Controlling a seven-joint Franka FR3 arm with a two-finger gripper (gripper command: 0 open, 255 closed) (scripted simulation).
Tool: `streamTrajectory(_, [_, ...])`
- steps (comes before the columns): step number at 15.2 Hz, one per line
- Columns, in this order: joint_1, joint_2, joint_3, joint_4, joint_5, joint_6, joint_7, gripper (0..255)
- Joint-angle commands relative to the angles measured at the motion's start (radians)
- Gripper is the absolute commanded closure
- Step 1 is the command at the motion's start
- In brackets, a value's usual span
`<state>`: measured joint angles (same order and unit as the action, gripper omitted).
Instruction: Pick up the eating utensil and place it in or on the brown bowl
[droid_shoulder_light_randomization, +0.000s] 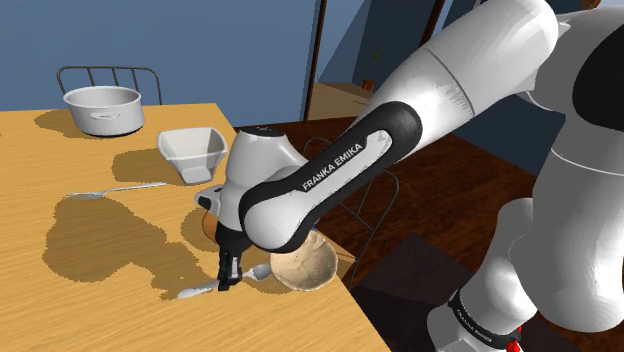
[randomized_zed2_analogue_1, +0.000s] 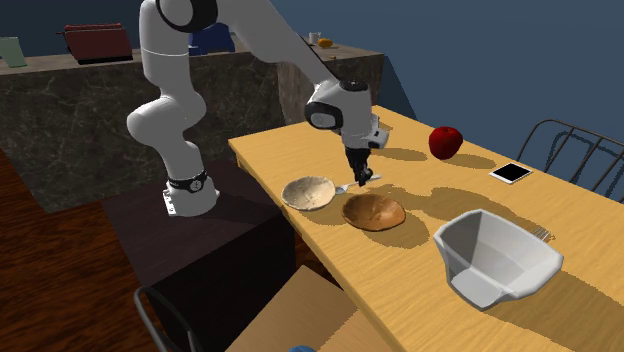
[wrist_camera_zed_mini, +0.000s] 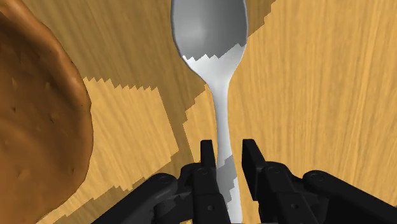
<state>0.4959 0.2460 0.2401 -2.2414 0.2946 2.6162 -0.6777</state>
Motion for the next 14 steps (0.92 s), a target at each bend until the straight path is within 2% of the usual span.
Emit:
streamTrajectory(1, [-0.001,-0.019,-0.001,0.006,-0.003,-0.025,0.006,255])
streamTrajectory(14, [-0.007,-0.142,-0.005,0.046,-0.016,-0.186,0.042,255])
